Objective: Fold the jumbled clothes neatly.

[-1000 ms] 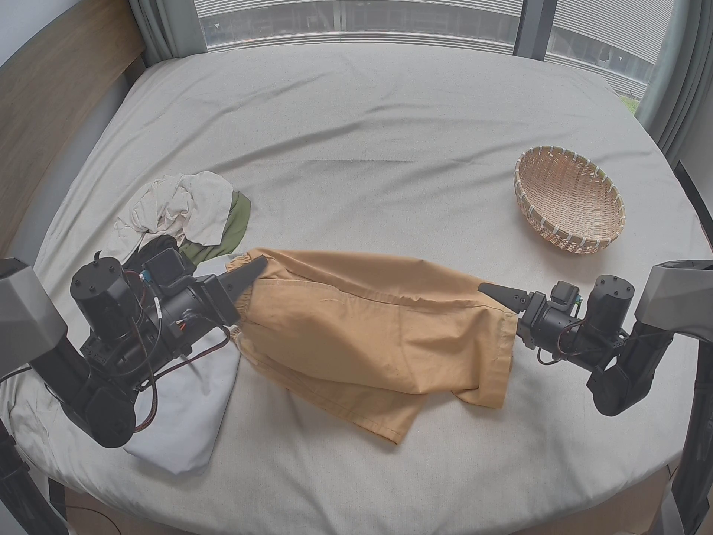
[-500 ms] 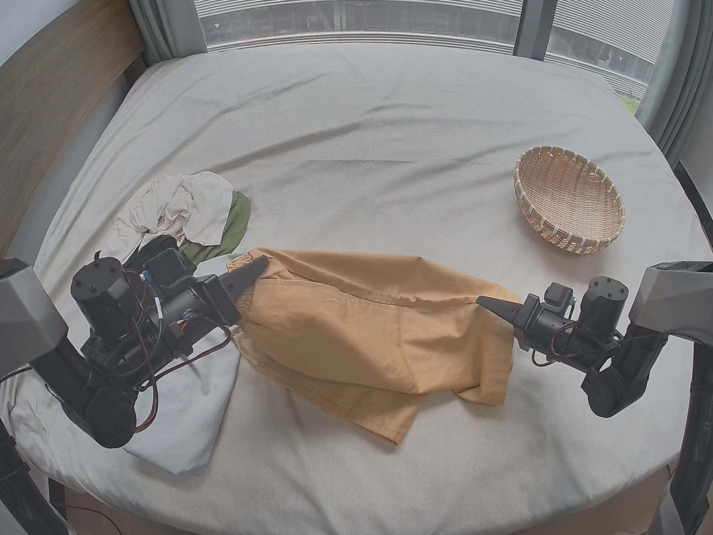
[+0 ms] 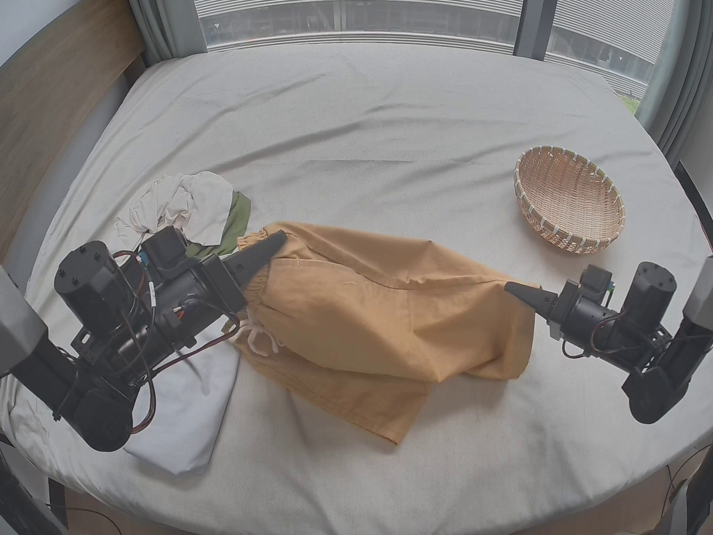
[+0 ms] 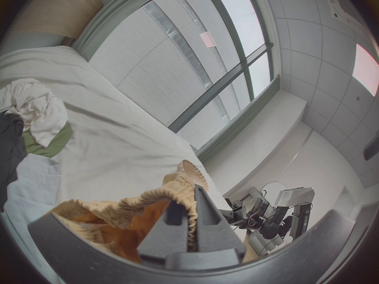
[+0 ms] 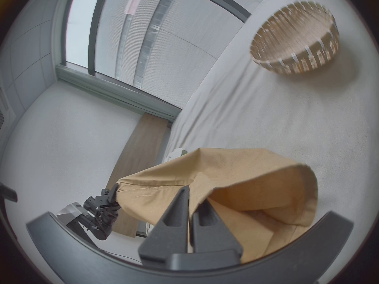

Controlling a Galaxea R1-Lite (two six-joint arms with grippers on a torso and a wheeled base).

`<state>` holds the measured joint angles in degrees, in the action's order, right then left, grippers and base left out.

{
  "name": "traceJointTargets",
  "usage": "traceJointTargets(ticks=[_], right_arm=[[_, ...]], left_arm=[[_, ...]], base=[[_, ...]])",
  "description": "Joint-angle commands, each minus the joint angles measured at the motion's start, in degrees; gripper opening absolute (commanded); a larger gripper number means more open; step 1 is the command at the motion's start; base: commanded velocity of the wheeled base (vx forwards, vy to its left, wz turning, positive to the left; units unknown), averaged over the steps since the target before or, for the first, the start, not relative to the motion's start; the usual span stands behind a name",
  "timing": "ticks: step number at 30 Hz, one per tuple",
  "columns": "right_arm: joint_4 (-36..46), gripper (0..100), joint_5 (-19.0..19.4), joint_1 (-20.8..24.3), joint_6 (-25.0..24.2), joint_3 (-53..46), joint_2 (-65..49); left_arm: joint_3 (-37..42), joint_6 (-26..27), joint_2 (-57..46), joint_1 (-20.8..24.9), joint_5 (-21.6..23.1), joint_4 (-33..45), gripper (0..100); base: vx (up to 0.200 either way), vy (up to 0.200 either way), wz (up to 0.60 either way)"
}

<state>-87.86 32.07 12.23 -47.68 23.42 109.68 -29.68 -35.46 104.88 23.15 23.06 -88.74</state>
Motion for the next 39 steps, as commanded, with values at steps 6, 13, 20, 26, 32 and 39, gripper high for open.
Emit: traceJointTargets(ticks=[6,13,20,26,32,39], right_arm=[[5.9,0,0.2,2.1,6.3,-10.9,-25.4],[10.4,0,0.2,1.6,6.7,-12.2,-36.3],[27.9,0,0.3,1.9,6.8,-8.1,-53.4],[51.2,0,0.2,1.8,6.9,4.0,-65.8],[58.2,0,0.2,1.0,8.9,5.9,-67.4],[58.2,0,0.2,-1.2,10.4,4.6,-66.1]], left_arm=[[7.7,-0.7,-15.8,3.0,2.8,0.1,0],[14.6,-0.7,-22.2,2.5,3.7,0.1,0],[14.4,-2.7,-26.1,3.0,3.9,1.0,0],[14.7,-6.8,-28.8,2.9,3.8,2.2,0],[16.1,-6.9,-34.7,2.7,4.7,9.4,0],[15.8,-6.7,-41.2,2.0,5.8,20.6,0]], base=[[0.0,0.0,0.0],[0.0,0.0,0.0],[0.0,0.0,0.0],[0.0,0.0,0.0],[0.0,0.0,0.0],[0.0,0.0,0.0]])
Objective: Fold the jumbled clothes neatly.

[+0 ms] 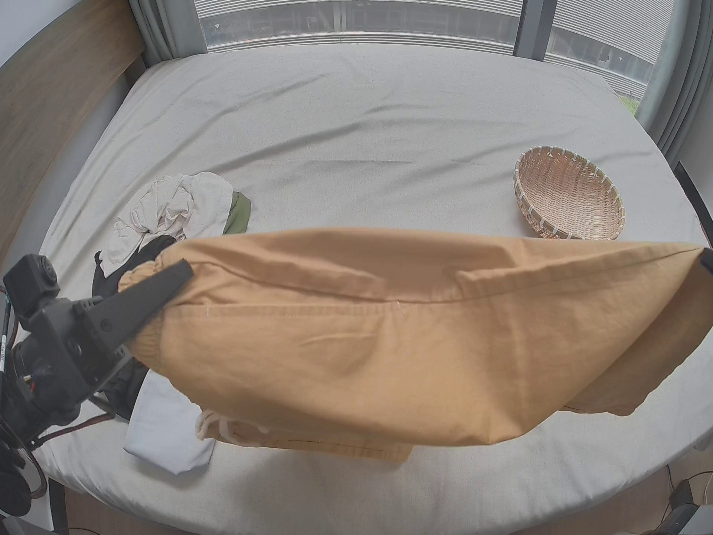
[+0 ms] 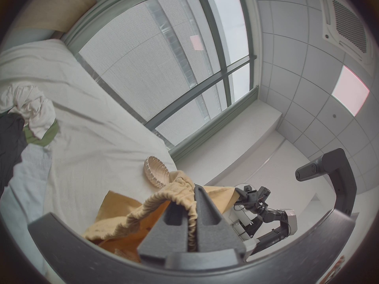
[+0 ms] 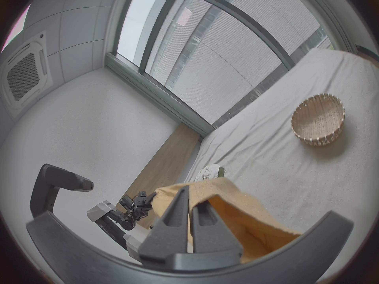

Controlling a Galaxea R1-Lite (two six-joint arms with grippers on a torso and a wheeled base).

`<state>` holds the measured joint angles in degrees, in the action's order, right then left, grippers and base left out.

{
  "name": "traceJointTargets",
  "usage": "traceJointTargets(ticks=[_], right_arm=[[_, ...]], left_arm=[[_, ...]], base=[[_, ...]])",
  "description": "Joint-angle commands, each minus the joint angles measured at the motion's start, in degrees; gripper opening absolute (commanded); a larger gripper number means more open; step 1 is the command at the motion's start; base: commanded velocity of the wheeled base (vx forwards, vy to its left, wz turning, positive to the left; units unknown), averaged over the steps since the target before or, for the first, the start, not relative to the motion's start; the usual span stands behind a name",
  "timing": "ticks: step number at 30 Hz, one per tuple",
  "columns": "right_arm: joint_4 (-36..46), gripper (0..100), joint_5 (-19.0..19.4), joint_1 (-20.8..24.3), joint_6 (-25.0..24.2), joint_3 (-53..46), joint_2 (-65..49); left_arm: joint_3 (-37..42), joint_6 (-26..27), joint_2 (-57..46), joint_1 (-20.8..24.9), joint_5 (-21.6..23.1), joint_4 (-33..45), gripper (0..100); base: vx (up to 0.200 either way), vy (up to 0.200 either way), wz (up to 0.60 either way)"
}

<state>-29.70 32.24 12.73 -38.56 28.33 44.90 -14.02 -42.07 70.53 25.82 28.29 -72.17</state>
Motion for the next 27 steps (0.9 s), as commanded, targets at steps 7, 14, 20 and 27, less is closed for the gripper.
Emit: traceJointTargets(ticks=[7,14,20,27], right_arm=[[-0.3,0,0.3,-4.9,4.7,-2.2,2.1],[-0.5,0,1.0,-5.3,4.9,-2.1,3.2],[-0.5,0,1.1,-6.8,5.1,-2.2,4.1],[-0.5,0,1.4,-7.3,4.8,-2.3,5.4]], left_arm=[[0.2,0.0,-6.6,-6.3,0.7,4.9,0],[0.2,-0.3,-6.6,-10.4,3.7,4.7,0],[0.5,-2.2,-6.6,-10.6,3.7,4.5,0],[0.0,-4.2,-6.3,-10.4,3.7,4.5,0]], base=[[0.0,0.0,0.0],[0.0,0.0,0.0],[0.0,0.0,0.0],[0.0,0.0,0.0]])
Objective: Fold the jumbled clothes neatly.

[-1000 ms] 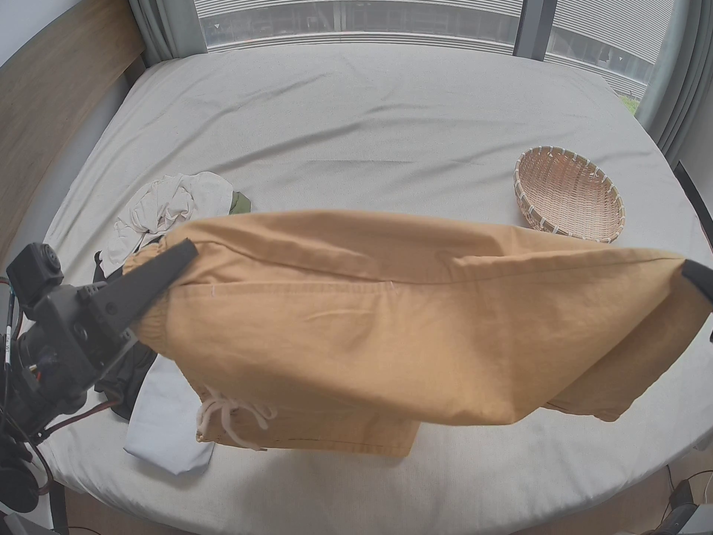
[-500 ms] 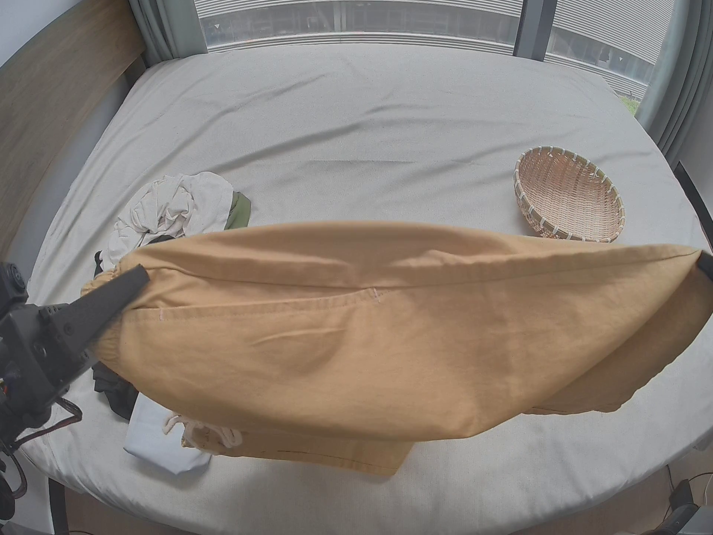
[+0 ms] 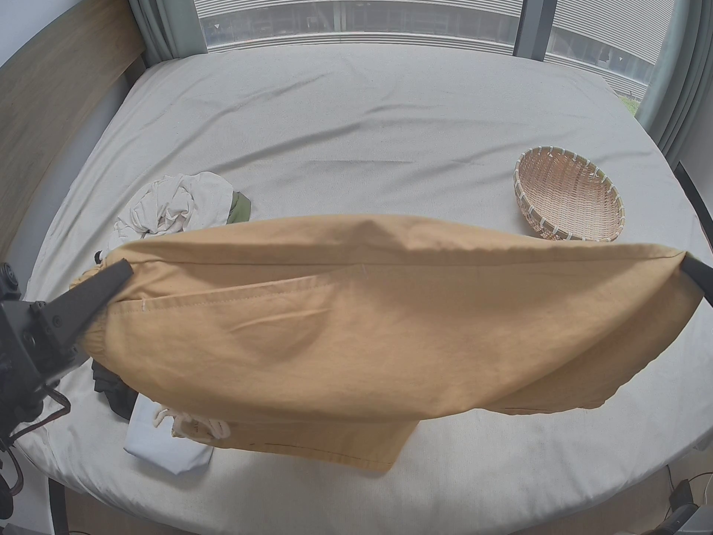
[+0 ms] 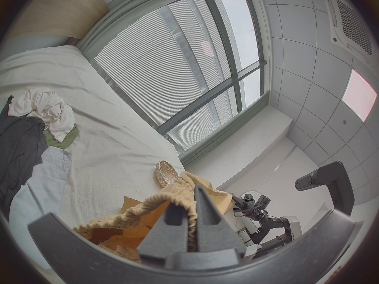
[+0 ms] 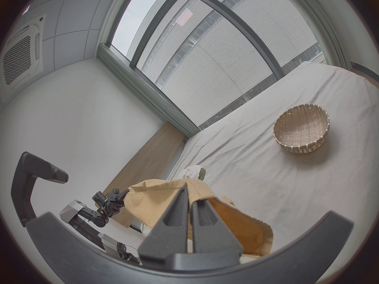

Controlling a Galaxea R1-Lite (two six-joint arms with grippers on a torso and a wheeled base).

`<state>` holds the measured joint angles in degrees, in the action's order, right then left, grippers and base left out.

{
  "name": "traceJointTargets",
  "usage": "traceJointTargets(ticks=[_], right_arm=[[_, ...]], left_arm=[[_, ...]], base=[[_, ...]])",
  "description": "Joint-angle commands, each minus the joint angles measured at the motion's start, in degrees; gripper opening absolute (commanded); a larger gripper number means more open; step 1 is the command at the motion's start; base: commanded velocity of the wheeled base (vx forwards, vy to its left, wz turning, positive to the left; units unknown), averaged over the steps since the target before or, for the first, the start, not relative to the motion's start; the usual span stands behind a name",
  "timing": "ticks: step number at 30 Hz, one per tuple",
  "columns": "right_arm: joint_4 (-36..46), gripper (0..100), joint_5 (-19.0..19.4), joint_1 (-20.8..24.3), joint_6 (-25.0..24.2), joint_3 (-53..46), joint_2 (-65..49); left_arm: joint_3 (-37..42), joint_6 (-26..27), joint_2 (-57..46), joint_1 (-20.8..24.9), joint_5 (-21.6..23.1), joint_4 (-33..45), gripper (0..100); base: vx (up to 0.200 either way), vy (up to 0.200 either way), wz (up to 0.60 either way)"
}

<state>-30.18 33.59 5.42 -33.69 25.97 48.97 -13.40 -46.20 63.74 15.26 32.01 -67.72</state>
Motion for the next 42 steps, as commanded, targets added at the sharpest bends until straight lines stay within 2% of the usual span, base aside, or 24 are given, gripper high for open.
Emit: traceJointTargets(ticks=[1,4,7,13,18,23,30,42], right_arm=[[-0.1,0,0.1,0.2,-0.1,0.1,1.7],[-0.9,0,0.1,0.3,0.7,0.6,5.2],[-5.8,0,0.0,0.0,2.4,0.8,11.3],[-16.9,0,-0.5,-1.3,2.3,3.5,25.6],[-21.3,0,-0.5,-2.3,1.5,7.3,34.3],[-22.2,0,-0.6,-2.3,-0.2,11.7,39.8],[-22.2,0,-0.9,-2.2,-0.1,17.6,46.7],[-22.3,0,-2.6,-1.7,-0.1,28.5,59.1]], left_arm=[[-1.3,0.0,1.4,0.1,0.0,0.0,0],[-3.7,0.2,4.6,-0.1,-0.1,-0.1,0],[-6.1,0.9,9.4,-0.1,-0.7,-0.5,0],[-13.1,3.0,18.4,-0.1,-3.5,-1.2,0],[-18.3,4.6,24.8,-0.2,-5.4,-1.2,0],[-23.3,4.6,30.5,-0.2,-6.9,-1.2,0],[-29.6,4.6,37.9,-0.3,-8.4,-1.2,0],[-36.7,4.5,47.6,-4.0,-9.3,-3.4,0]], base=[[0.0,0.0,0.0],[0.0,0.0,0.0],[0.0,0.0,0.0],[0.0,0.0,0.0],[0.0,0.0,0.0],[0.0,0.0,0.0],[0.0,0.0,0.0],[0.0,0.0,0.0]])
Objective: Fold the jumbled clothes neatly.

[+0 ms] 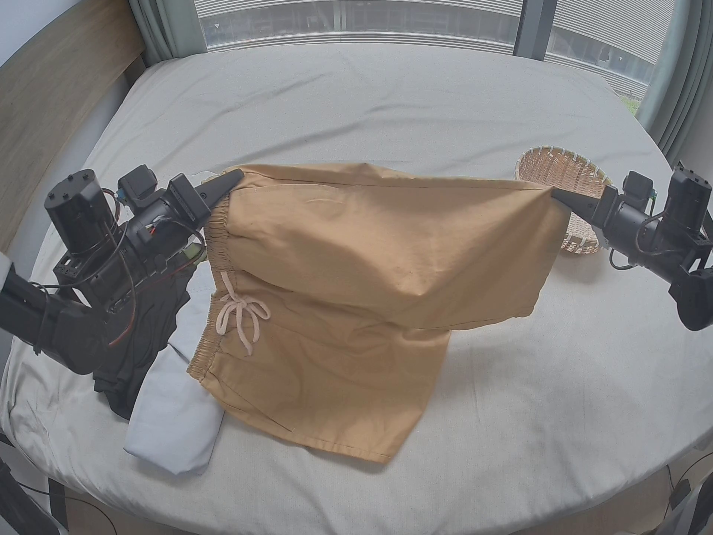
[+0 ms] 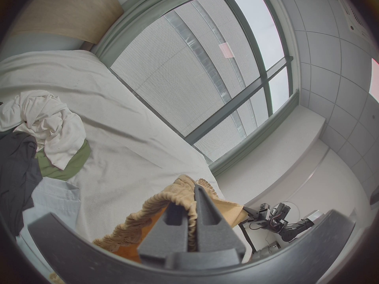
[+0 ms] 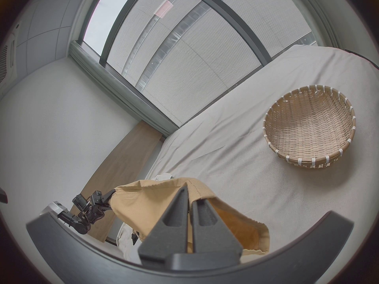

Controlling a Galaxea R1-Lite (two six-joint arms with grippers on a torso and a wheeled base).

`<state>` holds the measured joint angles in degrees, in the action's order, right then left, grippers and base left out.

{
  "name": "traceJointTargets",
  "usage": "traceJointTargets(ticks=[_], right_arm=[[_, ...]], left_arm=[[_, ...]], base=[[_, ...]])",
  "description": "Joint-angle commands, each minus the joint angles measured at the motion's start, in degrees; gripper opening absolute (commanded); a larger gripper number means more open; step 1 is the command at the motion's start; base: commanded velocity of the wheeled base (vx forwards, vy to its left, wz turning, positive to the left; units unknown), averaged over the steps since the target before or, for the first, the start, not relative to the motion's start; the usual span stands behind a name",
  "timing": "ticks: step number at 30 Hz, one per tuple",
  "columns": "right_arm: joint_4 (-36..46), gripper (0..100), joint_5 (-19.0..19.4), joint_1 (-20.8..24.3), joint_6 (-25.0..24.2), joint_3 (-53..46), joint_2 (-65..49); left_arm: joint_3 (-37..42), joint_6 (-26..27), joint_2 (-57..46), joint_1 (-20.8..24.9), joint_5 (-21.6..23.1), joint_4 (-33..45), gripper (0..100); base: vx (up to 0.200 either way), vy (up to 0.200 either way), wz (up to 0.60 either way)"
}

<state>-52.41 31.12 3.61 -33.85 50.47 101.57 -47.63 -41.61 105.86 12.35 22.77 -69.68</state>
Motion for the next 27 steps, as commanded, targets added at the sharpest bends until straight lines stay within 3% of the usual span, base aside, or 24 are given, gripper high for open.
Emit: traceJointTargets(ticks=[1,9,16,17,24,27], right_arm=[[-0.1,0,-0.2,0.0,-0.1,4.6,7.1],[-0.9,0,-0.2,0.3,0.0,9.9,12.6],[-6.4,0,-3.6,0.7,0.1,14.8,18.4],[-6.5,100,-3.6,0.7,0.1,14.9,18.6],[-8.1,100,-5.8,0.7,0.2,17.0,21.7],[-11.8,100,-6.2,1.5,0.6,10.6,20.1]], left_arm=[[-2.9,-0.1,6.3,-1.3,-0.1,-2.0,0],[-6.5,-0.1,12.2,-3.0,-0.2,-4.2,0],[-9.9,-0.1,15.0,-4.5,-1.1,-4.2,0],[-9.9,-0.1,15.2,-4.6,-1.1,-4.1,100],[-12.5,-0.2,17.7,-4.9,-1.1,-3.9,100],[-13.2,-0.1,18.2,-5.4,-1.1,-1.7,100]], base=[[0.0,0.0,0.0],[0.0,0.0,0.0],[0.0,0.0,0.0],[0.0,0.0,0.0],[0.0,0.0,0.0],[0.0,0.0,0.0]])
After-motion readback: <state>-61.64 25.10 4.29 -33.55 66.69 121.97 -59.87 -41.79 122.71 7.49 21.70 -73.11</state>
